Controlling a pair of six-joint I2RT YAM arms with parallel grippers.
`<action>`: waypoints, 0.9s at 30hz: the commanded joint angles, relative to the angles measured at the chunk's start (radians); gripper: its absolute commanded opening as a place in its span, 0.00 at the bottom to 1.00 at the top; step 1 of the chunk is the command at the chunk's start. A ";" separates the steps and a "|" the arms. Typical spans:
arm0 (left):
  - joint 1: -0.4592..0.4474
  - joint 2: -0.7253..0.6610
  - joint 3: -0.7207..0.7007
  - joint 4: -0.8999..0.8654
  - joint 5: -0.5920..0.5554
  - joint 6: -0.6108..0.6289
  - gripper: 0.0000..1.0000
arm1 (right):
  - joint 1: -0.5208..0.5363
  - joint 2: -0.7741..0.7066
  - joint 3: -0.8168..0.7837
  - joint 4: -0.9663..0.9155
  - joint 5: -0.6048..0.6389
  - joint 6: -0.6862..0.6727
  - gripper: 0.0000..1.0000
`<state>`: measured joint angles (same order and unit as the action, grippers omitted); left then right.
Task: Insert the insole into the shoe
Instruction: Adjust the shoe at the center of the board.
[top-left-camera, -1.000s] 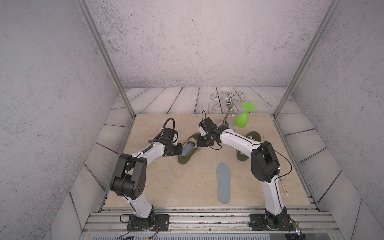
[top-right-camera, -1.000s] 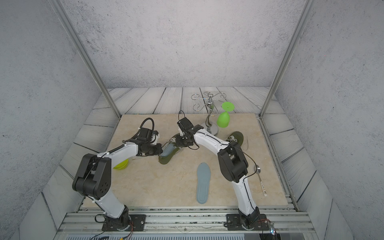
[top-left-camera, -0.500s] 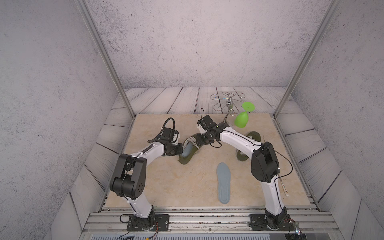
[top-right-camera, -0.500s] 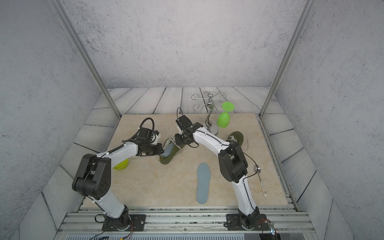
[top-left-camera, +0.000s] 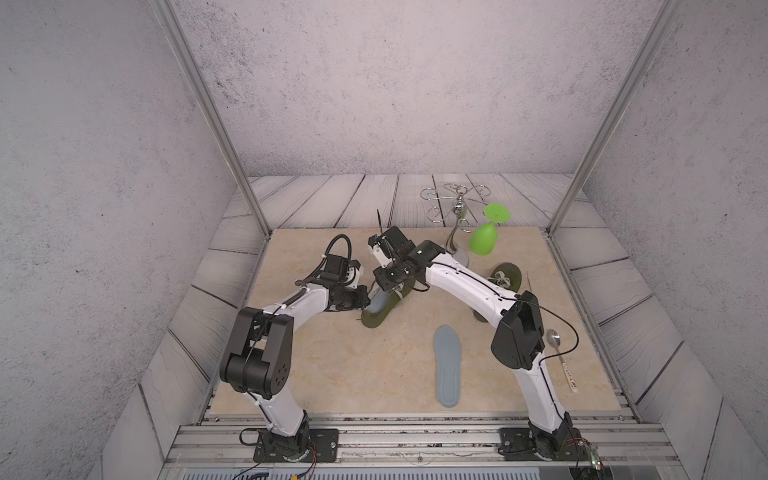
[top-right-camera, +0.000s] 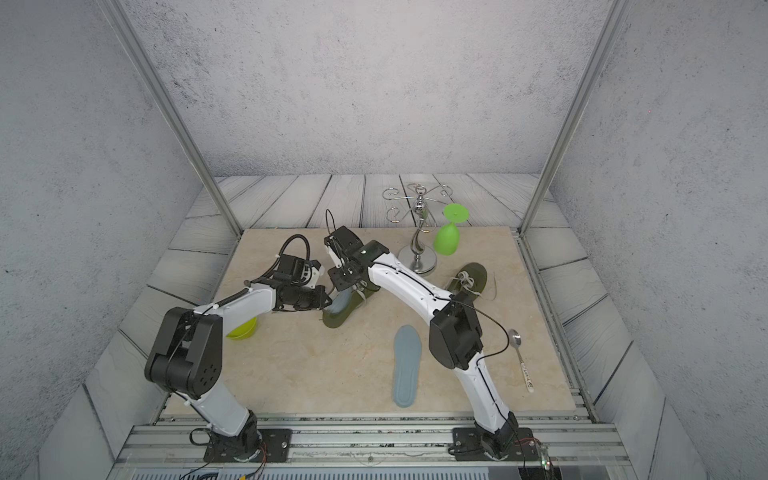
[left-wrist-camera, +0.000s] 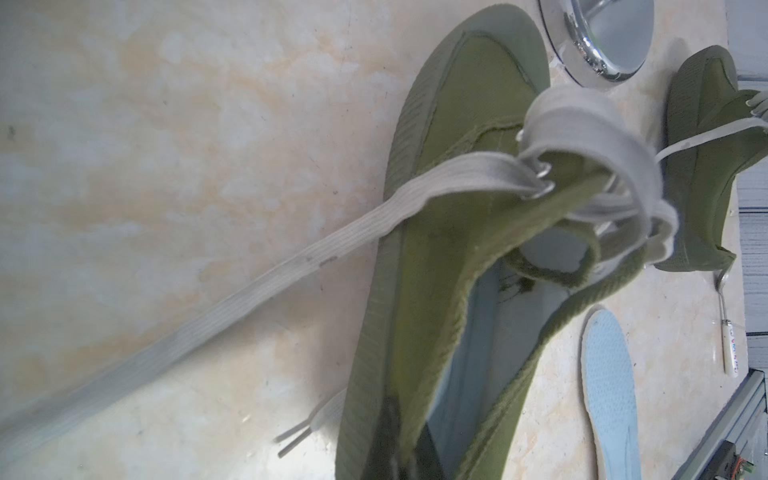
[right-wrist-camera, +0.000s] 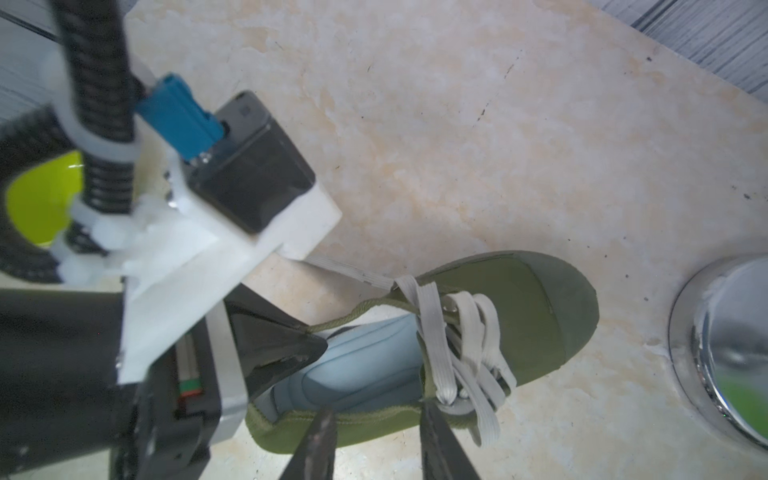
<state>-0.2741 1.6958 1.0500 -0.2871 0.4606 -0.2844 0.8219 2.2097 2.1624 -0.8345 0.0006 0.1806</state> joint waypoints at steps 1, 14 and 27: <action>0.007 -0.001 0.008 0.058 0.037 0.010 0.00 | 0.006 0.094 0.051 -0.071 0.021 -0.035 0.36; 0.007 0.001 0.004 0.063 0.040 0.011 0.00 | 0.003 0.167 0.116 -0.088 0.028 -0.045 0.36; 0.007 0.001 0.007 0.063 0.044 0.011 0.00 | 0.002 0.209 0.137 -0.102 0.121 -0.082 0.36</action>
<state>-0.2741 1.6970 1.0496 -0.2806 0.4644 -0.2844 0.8219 2.3581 2.2730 -0.9119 0.0811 0.1177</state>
